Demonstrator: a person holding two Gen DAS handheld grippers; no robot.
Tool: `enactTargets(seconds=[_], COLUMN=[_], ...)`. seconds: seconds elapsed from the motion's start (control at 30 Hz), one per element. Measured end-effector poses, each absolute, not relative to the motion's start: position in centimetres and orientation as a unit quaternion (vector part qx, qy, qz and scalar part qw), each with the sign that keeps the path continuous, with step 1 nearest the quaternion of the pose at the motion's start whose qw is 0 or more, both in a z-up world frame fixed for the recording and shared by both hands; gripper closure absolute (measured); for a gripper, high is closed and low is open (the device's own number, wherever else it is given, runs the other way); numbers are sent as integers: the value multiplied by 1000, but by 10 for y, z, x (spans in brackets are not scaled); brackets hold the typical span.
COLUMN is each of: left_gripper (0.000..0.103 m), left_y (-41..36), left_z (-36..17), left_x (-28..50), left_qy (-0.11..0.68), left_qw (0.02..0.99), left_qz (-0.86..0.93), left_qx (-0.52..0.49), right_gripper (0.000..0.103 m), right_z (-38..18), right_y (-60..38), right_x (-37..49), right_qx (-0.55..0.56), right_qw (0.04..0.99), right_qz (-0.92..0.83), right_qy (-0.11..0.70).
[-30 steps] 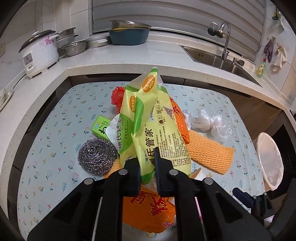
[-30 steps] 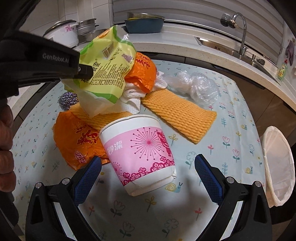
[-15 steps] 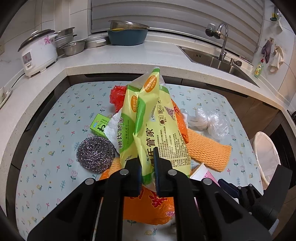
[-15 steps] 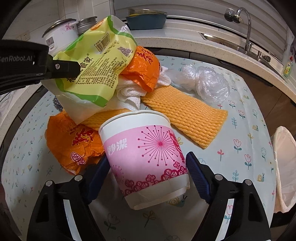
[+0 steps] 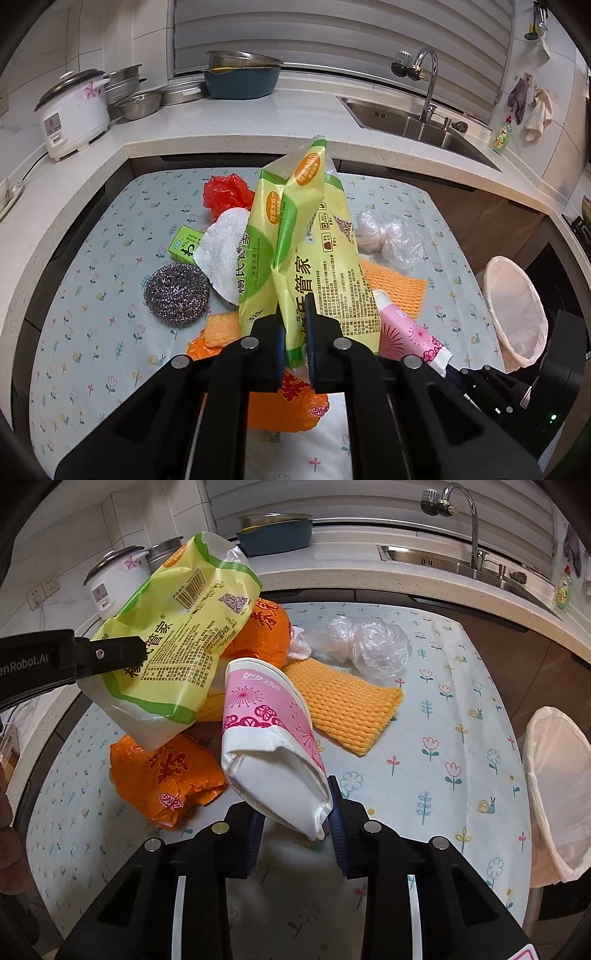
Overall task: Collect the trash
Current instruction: 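Carry the snack bag and pink cup over the bin and release both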
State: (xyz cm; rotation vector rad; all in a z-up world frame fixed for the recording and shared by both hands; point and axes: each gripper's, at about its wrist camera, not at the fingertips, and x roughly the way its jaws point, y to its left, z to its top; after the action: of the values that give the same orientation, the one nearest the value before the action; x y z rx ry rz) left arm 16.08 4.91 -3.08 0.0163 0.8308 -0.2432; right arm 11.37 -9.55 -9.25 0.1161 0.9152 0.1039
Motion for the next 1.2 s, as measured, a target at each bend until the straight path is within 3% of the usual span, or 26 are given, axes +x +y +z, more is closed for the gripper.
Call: enactTargets(seconds=[0.1,0.23,0.33,0.4,0.43,0.7,1.2], left_gripper=[95,95,95,95,95,96,96], left_y=[46,43,43,43,43,40,-24], left_z=[-34,-38,-41,-42,-42,-33,8], left_x=[158,156,157,157,157,147,106], left_qy=[407,410,415,416,416,410,371], left_qw=[906,904,902,901,901,903,907], left_qz=[-120,-122,-122,-122,-122,-129,-198], left_qx=[11,15,17,18,18,13,27], right_gripper=[71,52,51,55,62,77,78], right_z=[-94,-92,-90,-88,-88,-74,-8], right_y=[-98,-95,-89,-85,-84,-104,-183], right_x=[114,116,120,121,121,106,48], right_qx=[60,59,49,37,33,65,91], right_qw=[893,896,900,901,901,905,935], right_qz=[51,52,57,59,57,50,-21], right_qy=[444,436,430,428,429,418,341])
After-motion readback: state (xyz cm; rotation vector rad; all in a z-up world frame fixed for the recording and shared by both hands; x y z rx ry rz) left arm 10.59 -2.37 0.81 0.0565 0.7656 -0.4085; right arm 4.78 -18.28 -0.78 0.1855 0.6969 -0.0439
